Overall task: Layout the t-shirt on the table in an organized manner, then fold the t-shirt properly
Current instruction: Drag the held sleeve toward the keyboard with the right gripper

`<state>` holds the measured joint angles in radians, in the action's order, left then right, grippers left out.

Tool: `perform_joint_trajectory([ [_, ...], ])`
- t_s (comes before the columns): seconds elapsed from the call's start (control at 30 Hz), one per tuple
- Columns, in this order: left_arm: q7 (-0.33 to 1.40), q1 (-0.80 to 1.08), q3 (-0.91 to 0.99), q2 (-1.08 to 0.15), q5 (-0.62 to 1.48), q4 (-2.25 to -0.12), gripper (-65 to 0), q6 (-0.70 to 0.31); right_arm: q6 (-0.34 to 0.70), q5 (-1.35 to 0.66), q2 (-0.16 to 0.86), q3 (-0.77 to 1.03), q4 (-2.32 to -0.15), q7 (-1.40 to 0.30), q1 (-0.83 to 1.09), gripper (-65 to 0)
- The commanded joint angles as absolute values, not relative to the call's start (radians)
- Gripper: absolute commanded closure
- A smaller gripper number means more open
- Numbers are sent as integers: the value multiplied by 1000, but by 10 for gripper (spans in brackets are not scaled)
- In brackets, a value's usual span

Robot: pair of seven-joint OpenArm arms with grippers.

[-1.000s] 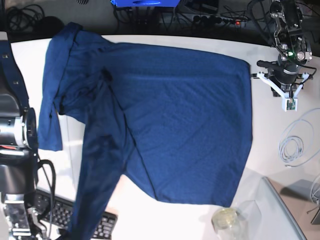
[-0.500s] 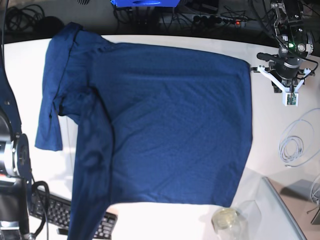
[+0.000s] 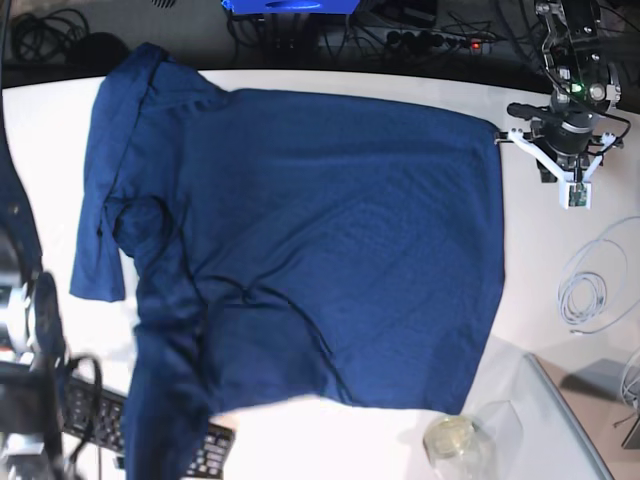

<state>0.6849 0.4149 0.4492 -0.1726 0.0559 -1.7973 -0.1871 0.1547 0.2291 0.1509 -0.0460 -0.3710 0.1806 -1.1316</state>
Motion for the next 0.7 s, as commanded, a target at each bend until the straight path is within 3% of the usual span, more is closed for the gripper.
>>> perform_joint_trajectory([
  [0.0, 668, 426, 455, -186, 54, -1817, 0, -183, 143, 225, 150, -44, -367, 213, -1159, -99],
  [0.13, 668, 427, 453, -186, 56, -1817, 0, -183, 143, 225, 131, -42, -323, 208, -1095, -198],
  [0.27, 668, 429, 449, -186, 62, -1817, 0, -183, 143, 226, 93, -44, -323, 186, -1053, -432],
  [0.47, 667, 438, 453, -186, 62, -1817, 0, -185, 143, 222, 97, -36, -426, -15, -998, -411],
  [0.67, 664, 444, 443, -185, 64, -1817, 0, -186, 148, 220, 119, -35, -998, -461, -613, -404],
])
